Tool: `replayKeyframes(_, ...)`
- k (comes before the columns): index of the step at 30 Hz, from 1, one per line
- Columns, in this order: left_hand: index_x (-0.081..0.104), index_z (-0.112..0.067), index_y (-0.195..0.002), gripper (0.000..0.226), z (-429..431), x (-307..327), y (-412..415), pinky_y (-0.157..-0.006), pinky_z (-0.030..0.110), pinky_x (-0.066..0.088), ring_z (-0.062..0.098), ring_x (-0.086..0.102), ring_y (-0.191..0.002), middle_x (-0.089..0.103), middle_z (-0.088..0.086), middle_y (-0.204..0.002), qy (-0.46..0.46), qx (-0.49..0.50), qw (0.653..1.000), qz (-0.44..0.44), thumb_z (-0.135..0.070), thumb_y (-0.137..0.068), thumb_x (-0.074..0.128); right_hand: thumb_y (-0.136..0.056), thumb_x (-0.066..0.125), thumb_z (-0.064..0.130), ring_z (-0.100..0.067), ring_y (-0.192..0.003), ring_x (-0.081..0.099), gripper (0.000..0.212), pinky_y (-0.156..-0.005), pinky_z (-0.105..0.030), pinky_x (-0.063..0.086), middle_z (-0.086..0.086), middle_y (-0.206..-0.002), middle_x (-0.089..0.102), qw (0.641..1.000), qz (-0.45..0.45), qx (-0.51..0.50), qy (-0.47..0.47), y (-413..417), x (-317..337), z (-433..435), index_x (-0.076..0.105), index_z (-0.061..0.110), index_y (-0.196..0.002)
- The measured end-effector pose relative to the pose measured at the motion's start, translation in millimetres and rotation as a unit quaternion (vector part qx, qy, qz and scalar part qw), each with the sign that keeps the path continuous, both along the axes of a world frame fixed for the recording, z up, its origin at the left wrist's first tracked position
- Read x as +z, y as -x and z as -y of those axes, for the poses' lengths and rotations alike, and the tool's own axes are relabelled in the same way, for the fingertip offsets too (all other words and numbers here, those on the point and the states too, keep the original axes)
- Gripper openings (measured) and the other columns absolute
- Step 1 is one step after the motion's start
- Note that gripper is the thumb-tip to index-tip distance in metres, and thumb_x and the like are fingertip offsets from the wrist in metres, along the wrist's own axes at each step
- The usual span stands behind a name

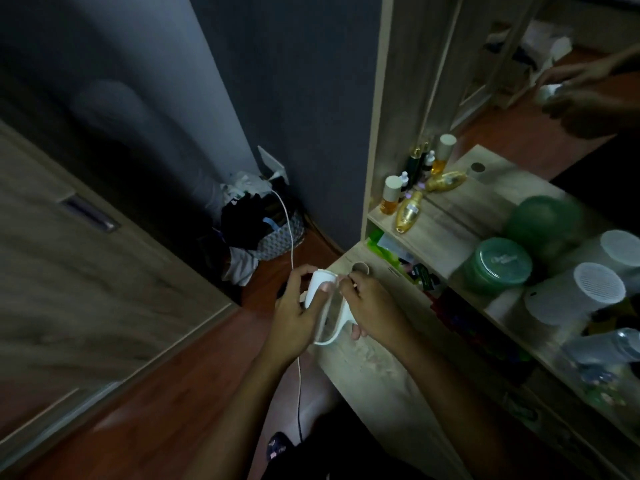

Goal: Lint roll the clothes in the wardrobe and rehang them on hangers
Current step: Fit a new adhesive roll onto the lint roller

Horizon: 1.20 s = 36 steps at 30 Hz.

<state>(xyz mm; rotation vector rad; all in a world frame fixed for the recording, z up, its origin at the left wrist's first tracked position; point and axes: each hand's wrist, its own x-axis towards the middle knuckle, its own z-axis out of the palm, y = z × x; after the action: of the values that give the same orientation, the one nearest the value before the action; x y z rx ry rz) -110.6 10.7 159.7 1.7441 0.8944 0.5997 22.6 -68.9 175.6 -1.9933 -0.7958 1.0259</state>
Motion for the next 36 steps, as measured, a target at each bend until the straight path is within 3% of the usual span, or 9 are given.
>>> replayKeyframes(2,0.057,-0.024,-0.113,0.017,-5.4,9.5,6.6,-0.076,0.027,0.055,0.012,0.067,-0.094,0.067,-0.008,-0.103,0.044,0.008,0.999,0.022,-0.029,-0.096,0.059,-0.097,0.055,0.023,-0.028,-0.082,0.066,0.037,-0.069,-0.031,0.057,-0.017,-0.105,0.064,0.999,0.044,0.028,-0.013,5.7,8.6,-4.0,0.052,0.004,-0.129)
replayKeyframes(5,0.056,-0.030,-0.107,0.015,-10.3,21.9,14.4,-0.069,0.049,0.058,0.032,0.067,-0.083,0.067,0.006,-0.101,0.114,0.026,0.992,0.047,-0.035,-0.094,0.060,-0.102,0.036,0.036,-0.026,-0.054,0.058,0.040,-0.056,-0.034,0.053,-0.010,-0.065,0.057,0.994,0.101,0.031,-0.037,14.5,24.9,-13.5,0.060,0.004,-0.103)
replayKeyframes(9,0.055,-0.028,-0.108,0.014,-10.8,35.9,23.9,-0.054,0.036,0.051,0.029,0.063,-0.065,0.064,0.016,-0.100,0.161,0.047,0.982,0.091,-0.031,-0.095,0.059,-0.103,0.033,0.033,-0.028,-0.064,0.057,0.043,-0.069,-0.044,0.055,-0.008,-0.067,0.054,0.986,0.150,0.065,-0.046,26.9,36.3,-25.0,0.060,0.001,-0.097)
replayKeyframes(16,0.053,-0.026,-0.116,0.031,-15.4,40.5,31.1,-0.053,0.032,0.050,0.028,0.063,-0.068,0.063,0.026,-0.106,0.169,0.054,0.979,0.097,-0.040,-0.089,0.060,-0.104,0.041,0.030,-0.028,-0.082,0.063,0.041,-0.063,-0.024,0.028,-0.016,-0.085,0.069,0.968,0.232,0.031,-0.088,37.4,31.4,-33.4,0.065,0.000,-0.088)
replayKeyframes(22,0.052,-0.025,-0.111,0.011,-14.8,52.8,30.3,-0.051,0.034,0.050,0.029,0.058,-0.061,0.065,-0.008,-0.075,0.143,0.069,0.979,0.127,-0.023,-0.100,0.052,-0.103,0.040,0.031,-0.027,-0.070,0.063,0.044,-0.065,-0.042,0.052,-0.017,-0.078,0.067,0.976,0.189,-0.003,-0.108,36.2,30.3,-31.5,0.066,-0.001,-0.087)
replayKeyframes(24,0.053,-0.025,-0.111,0.011,-13.6,52.7,29.1,-0.050,0.033,0.049,0.029,0.058,-0.062,0.064,-0.008,-0.074,0.139,0.079,0.978,0.133,-0.022,-0.100,0.052,-0.103,0.040,0.031,-0.027,-0.070,0.063,0.044,-0.066,-0.044,0.054,-0.015,-0.077,0.066,0.977,0.183,-0.006,-0.110,35.4,30.1,-31.9,0.066,-0.001,-0.087)
replayKeyframes(29,0.050,-0.021,-0.116,0.016,-12.2,46.3,25.1,-0.048,0.030,0.049,0.026,0.058,-0.058,0.067,-0.003,-0.079,0.132,0.111,0.975,0.142,-0.019,-0.101,0.051,-0.103,0.037,0.027,-0.035,-0.074,0.063,0.041,-0.066,-0.036,0.048,-0.007,-0.070,0.054,0.984,0.151,0.027,-0.091,35.5,27.1,-24.6,0.063,-0.003,-0.094)
replayKeyframes(32,0.050,-0.023,-0.117,0.019,-15.6,36.0,23.7,-0.051,0.032,0.049,0.029,0.059,-0.062,0.065,0.010,-0.091,0.135,0.132,0.972,0.141,-0.024,-0.098,0.053,-0.104,0.038,0.028,-0.021,-0.063,0.060,0.039,-0.048,-0.025,0.045,0.000,-0.065,0.051,0.988,0.134,0.010,-0.073,34.2,14.3,-21.6,0.063,0.001,-0.095)
replayKeyframes(36,0.048,-0.017,-0.116,0.017,-13.3,26.2,19.7,-0.045,0.028,0.048,0.022,0.058,-0.052,0.066,-0.003,-0.079,0.165,0.164,0.961,0.149,-0.021,-0.100,0.051,-0.103,0.034,0.029,-0.016,-0.048,0.051,0.043,-0.039,-0.010,0.043,-0.001,-0.059,0.051,0.994,0.097,0.012,-0.057,29.4,-4.1,-16.5,0.060,-0.005,-0.099)
